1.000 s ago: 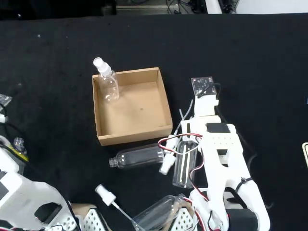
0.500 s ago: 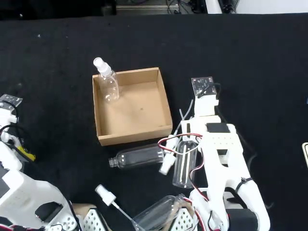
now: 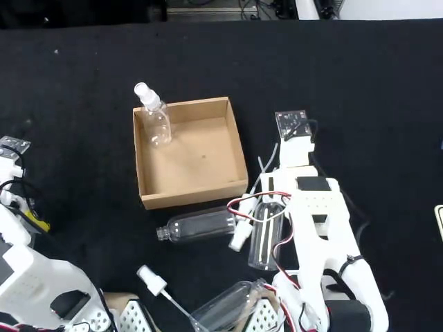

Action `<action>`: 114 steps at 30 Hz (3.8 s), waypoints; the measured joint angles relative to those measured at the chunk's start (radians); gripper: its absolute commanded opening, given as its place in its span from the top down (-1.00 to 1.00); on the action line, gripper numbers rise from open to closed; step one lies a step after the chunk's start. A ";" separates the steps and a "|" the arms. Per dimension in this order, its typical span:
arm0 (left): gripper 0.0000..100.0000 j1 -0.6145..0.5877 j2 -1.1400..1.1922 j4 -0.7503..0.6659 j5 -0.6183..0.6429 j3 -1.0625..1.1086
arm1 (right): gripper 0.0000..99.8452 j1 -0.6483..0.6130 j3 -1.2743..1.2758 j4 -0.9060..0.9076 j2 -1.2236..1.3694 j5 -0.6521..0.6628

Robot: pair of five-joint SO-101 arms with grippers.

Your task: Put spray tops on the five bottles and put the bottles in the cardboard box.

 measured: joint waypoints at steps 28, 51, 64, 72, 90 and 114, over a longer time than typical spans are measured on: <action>0.39 0.135 0.000 0.044 0.189 -0.011 | 0.66 0.000 0.000 0.000 0.000 0.000; 0.88 0.029 0.000 0.064 -0.020 -0.011 | 0.66 0.000 0.000 0.000 -0.011 0.000; 0.94 0.183 -0.216 0.150 0.388 -0.009 | 0.66 0.000 -0.017 0.091 -0.011 0.002; 0.94 0.253 -0.419 -0.164 0.914 0.215 | 0.66 0.000 -0.092 0.167 -0.011 0.014; 0.94 0.219 -0.704 -0.502 1.249 0.582 | 0.66 -0.502 -0.367 0.680 -0.146 0.233; 0.94 -0.219 -0.439 -0.310 1.255 0.206 | 0.66 -1.194 -0.367 0.422 0.186 -0.434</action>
